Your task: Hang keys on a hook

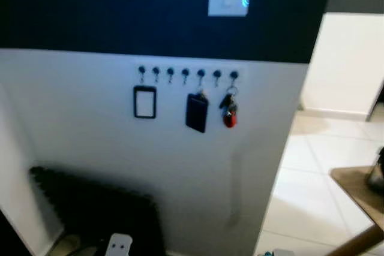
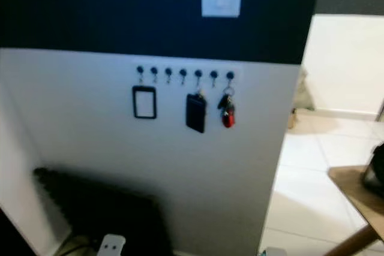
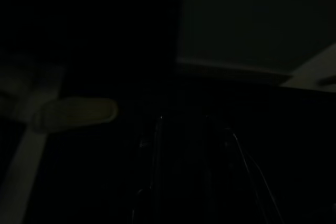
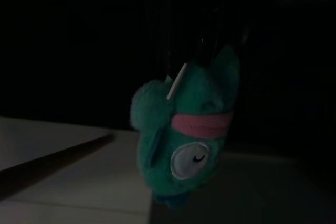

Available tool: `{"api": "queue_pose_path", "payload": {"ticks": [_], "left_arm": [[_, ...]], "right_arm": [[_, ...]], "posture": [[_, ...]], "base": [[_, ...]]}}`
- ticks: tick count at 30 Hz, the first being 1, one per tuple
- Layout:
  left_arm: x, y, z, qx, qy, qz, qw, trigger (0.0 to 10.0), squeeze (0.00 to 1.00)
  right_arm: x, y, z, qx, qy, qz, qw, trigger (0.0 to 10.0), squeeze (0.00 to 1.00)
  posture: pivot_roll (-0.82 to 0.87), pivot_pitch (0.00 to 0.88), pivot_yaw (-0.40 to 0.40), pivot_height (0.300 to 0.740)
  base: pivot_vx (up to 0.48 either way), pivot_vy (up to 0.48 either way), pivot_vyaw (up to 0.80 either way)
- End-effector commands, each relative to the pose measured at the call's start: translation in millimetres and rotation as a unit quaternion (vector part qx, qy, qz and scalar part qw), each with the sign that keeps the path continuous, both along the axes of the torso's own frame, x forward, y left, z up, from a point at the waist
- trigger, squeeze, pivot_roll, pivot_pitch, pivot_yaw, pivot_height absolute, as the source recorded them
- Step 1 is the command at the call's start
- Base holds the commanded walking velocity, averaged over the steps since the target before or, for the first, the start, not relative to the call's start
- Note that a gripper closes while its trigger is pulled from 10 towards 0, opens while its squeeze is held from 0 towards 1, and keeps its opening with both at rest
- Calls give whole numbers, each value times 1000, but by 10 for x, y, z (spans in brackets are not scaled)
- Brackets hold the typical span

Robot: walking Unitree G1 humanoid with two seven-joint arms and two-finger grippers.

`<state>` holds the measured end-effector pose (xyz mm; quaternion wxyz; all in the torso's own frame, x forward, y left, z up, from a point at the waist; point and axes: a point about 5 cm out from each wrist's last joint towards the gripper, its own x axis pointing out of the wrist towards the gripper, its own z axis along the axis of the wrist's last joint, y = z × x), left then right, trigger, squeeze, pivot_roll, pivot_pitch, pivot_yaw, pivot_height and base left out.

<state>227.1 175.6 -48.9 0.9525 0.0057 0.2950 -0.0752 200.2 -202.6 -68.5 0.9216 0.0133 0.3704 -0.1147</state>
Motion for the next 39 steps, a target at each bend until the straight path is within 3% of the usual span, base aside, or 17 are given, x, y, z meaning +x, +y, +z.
{"api": "queue_pose_path", "payload": {"ticks": [1, 18, 27, 39], "left_arm": [[0, -1, -2, 6, 3, -9, 1000, 10000, 0], [49, -132, 23, 21, -3, -56, 998, 10000, 0], [66, -87, 15, 28, 8, -30, 999, 10000, 0], [59, -101, 7, 34, 13, -45, 998, 10000, 0]], "right_arm": [[-30, -7, -18, 0, 6, -5, 1000, 10000, 0], [-41, -37, -14, 9, -2, -26, 1000, 10000, 0], [-31, -18, -13, 13, -2, -27, 1000, 10000, 0], [-15, -20, -5, 14, -4, -28, 999, 10000, 0]], "posture": [[32, 19, 14, 740], [20, 11, 22, 740], [21, 17, 20, 740], [20, 16, 23, 740]], "base": [[0, 0, 631], [0, -56, 0], [0, -160, 0], [0, 0, 0]]}}
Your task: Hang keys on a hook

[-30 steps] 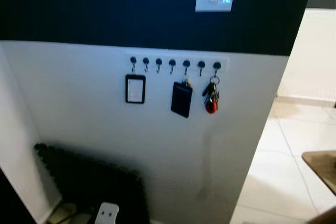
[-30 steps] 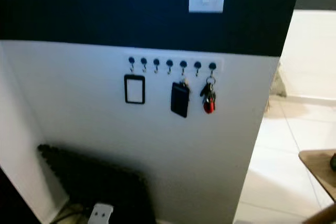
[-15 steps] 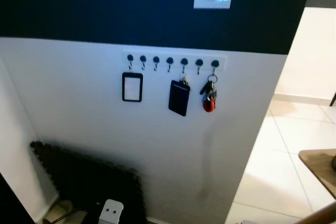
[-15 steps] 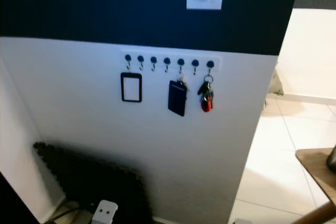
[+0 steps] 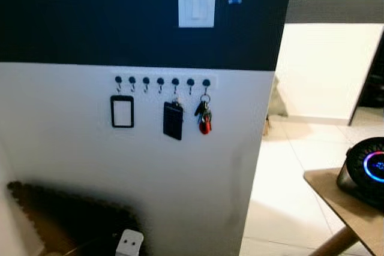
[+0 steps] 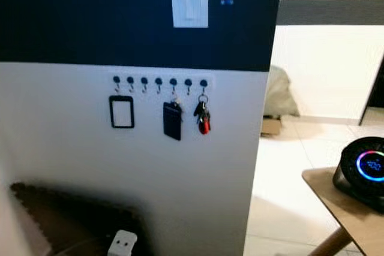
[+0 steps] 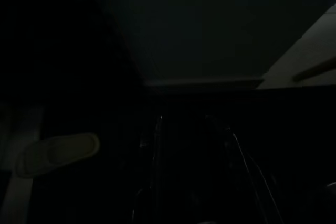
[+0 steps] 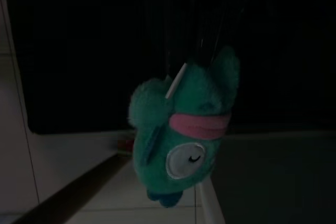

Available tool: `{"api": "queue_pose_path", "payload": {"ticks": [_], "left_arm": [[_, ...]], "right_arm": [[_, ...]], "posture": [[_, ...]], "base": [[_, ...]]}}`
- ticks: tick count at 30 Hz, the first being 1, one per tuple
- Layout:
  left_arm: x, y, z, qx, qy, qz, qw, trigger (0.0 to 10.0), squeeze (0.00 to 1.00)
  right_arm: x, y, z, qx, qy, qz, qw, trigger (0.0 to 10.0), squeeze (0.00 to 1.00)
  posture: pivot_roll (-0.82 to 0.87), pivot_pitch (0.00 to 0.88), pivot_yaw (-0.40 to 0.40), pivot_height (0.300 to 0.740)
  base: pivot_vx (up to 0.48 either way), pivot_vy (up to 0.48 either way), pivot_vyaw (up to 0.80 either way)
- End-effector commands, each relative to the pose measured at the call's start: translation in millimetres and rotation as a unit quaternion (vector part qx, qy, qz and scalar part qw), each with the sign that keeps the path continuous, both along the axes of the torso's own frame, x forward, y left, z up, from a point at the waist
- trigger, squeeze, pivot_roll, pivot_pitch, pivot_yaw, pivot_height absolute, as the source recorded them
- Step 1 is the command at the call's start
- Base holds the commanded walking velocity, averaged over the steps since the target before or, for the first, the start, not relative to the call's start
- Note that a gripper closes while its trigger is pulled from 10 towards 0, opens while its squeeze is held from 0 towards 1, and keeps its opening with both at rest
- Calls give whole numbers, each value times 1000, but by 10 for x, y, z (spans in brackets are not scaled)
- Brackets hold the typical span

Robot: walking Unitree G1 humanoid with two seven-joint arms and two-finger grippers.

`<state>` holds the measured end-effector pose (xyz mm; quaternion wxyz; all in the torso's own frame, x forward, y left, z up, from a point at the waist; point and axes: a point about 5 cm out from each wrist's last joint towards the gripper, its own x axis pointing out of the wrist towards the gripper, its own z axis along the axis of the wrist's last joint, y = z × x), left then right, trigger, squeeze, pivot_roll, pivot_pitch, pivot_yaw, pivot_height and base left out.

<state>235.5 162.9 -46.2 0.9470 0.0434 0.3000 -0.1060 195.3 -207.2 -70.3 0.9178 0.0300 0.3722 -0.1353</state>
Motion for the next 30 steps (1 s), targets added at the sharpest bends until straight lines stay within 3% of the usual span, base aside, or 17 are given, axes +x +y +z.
{"api": "queue_pose_path", "payload": {"ticks": [1, 21, 30], "left_arm": [[-23, 24, -20, 8, 10, -5, 1000, 10000, 0], [-7, 15, -12, 9, 10, -8, 1000, 10000, 0], [-16, 71, -18, 10, 9, 20, 1000, 10000, 0]], "right_arm": [[36, 27, 14, 6, -6, -3, 1000, 10000, 0], [16, 27, 3, 6, -3, -4, 1000, 10000, 0], [36, 18, 15, 5, -5, 0, 1000, 10000, 0]], "posture": [[21, 17, 23, 740], [20, 20, 23, 740], [21, 20, 16, 740]], "base": [[0, 0, 0], [0, 0, 0], [0, 0, 0]]}}
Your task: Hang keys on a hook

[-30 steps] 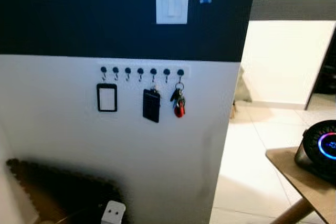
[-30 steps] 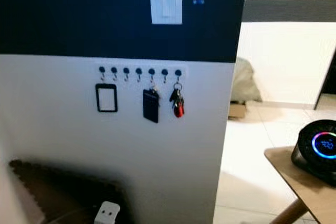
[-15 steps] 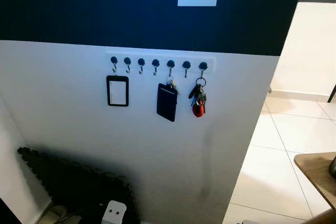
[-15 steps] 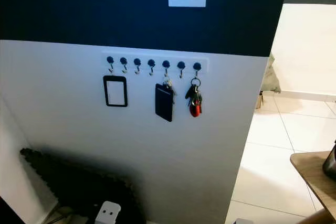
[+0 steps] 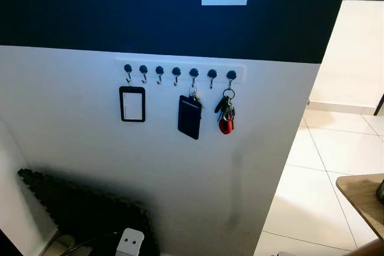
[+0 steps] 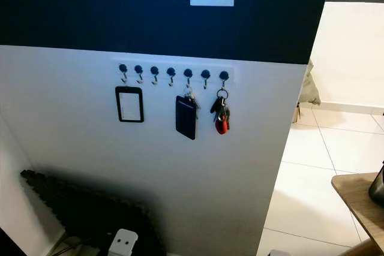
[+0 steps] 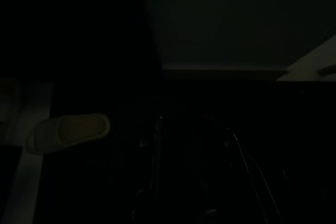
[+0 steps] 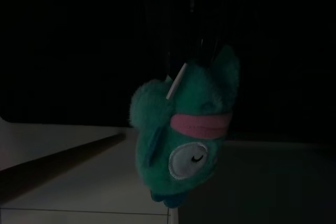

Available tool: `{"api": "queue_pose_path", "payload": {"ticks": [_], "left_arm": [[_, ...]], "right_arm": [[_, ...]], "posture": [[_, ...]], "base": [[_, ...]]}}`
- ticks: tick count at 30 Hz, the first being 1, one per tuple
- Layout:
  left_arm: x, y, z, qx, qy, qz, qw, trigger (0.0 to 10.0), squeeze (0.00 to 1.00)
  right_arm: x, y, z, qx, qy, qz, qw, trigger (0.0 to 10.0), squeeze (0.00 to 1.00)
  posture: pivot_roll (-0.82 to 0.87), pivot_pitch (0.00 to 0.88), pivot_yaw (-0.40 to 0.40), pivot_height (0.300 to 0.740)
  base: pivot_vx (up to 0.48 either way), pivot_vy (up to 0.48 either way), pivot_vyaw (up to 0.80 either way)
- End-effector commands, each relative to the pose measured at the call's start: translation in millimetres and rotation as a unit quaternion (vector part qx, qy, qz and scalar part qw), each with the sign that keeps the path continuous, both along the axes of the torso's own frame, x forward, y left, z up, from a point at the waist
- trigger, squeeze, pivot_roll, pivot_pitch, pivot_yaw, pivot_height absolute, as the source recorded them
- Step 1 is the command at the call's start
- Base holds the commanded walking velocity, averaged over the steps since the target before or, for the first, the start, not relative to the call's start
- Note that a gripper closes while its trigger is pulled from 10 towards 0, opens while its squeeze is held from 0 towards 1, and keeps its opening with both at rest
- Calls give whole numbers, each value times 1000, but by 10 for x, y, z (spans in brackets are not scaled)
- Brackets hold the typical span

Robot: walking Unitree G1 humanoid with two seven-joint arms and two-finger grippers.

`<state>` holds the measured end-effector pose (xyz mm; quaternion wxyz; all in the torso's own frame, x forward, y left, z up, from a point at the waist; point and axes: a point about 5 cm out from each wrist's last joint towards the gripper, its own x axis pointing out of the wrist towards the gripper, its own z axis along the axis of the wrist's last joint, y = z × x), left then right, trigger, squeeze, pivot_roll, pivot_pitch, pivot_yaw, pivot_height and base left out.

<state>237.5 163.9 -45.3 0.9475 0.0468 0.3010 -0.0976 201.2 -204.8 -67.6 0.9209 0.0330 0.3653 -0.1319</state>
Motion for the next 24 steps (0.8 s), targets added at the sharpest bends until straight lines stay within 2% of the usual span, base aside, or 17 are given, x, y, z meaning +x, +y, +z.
{"api": "queue_pose_path", "payload": {"ticks": [1, 24], "left_arm": [[-37, 61, -27, 4, 9, 13, 1000, 10000, 0], [-77, 32, -55, -6, 11, 35, 999, 10000, 0]], "right_arm": [[-23, -5, -13, 2, 3, -2, 1000, 10000, 0], [36, -28, 22, -8, 1, 23, 1000, 10000, 0]], "posture": [[21, 20, 16, 740], [17, 24, -15, 740]], "base": [[0, 0, 0], [0, 0, 0]]}}
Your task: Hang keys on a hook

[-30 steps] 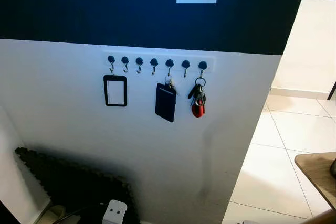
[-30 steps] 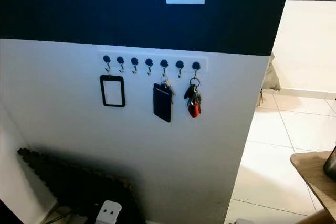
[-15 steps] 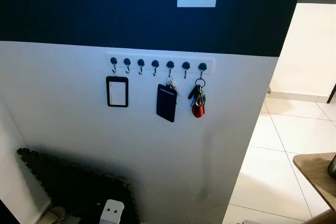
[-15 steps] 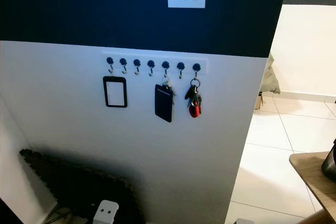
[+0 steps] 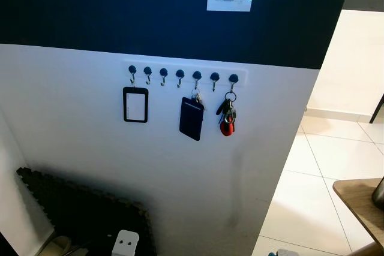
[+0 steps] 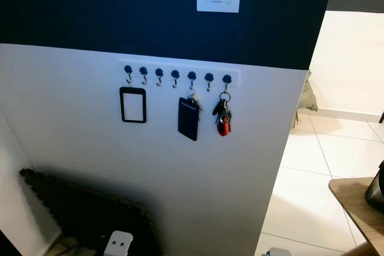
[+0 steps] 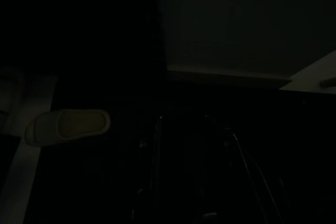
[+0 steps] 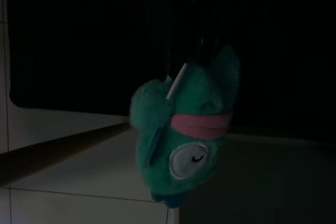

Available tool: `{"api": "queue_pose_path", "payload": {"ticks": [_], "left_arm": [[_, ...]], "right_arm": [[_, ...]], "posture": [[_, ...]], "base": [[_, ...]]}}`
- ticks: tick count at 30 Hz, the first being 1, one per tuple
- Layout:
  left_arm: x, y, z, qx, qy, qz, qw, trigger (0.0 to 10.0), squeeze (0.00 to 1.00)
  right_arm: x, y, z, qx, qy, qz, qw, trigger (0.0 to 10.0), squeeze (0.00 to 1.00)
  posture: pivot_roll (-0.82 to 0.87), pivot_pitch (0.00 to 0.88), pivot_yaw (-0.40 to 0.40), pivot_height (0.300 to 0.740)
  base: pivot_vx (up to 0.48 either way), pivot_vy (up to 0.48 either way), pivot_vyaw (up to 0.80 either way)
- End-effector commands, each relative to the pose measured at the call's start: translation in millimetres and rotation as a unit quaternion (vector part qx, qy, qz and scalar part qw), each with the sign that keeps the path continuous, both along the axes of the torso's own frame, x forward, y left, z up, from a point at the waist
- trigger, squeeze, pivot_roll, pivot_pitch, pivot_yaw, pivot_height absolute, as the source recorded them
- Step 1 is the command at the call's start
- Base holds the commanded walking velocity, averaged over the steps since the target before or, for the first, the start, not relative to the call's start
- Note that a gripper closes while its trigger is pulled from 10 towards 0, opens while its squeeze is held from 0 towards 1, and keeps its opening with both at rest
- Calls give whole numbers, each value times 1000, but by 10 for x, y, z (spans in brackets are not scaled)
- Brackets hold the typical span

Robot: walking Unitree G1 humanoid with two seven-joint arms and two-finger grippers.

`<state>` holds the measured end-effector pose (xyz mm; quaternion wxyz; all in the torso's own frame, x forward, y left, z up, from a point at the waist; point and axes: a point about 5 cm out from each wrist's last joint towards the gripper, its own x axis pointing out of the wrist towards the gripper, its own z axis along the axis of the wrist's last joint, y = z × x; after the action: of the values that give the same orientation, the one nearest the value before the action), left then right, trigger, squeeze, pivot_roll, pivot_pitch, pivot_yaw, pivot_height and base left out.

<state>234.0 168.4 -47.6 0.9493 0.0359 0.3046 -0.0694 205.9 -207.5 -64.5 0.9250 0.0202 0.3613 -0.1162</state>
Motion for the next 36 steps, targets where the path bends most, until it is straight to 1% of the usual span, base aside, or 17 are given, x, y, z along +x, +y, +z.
{"api": "queue_pose_path", "payload": {"ticks": [1, 4, 11, 29, 33, 36], "left_arm": [[-40, -16, -31, -6, 8, 4, 1000, 10000, 0], [-33, -16, -28, -6, 9, 3, 1000, 10000, 0], [-2, 5, -7, -1, 7, -3, 1000, 10000, 0], [17, 19, 22, 6, -7, -17, 1000, 10000, 0], [15, -11, 26, 15, -13, -37, 999, 10000, 0], [11, -29, 24, 20, -13, -46, 999, 10000, 0]], "right_arm": [[-11, 1, -9, -2, 5, 3, 1000, 10000, 0], [-17, 6, -13, -1, 5, 2, 1000, 10000, 0], [-56, 28, -37, 3, 9, -3, 1000, 10000, 0], [-55, 44, -39, 4, 7, -4, 1000, 10000, 0], [-67, 40, -45, 3, 9, -4, 1000, 10000, 0], [-70, 35, -45, 3, 9, -4, 1000, 10000, 0]], "posture": [[17, 24, -14, 740], [16, 25, -10, 740], [20, 23, 2, 740], [24, 10, 5, 740], [24, 8, 4, 740], [23, 11, 4, 740]], "base": [[0, 0, 0], [0, 96, 0], [0, 451, 0], [0, 0, 0], [0, 0, 0], [0, -480, 0]]}}
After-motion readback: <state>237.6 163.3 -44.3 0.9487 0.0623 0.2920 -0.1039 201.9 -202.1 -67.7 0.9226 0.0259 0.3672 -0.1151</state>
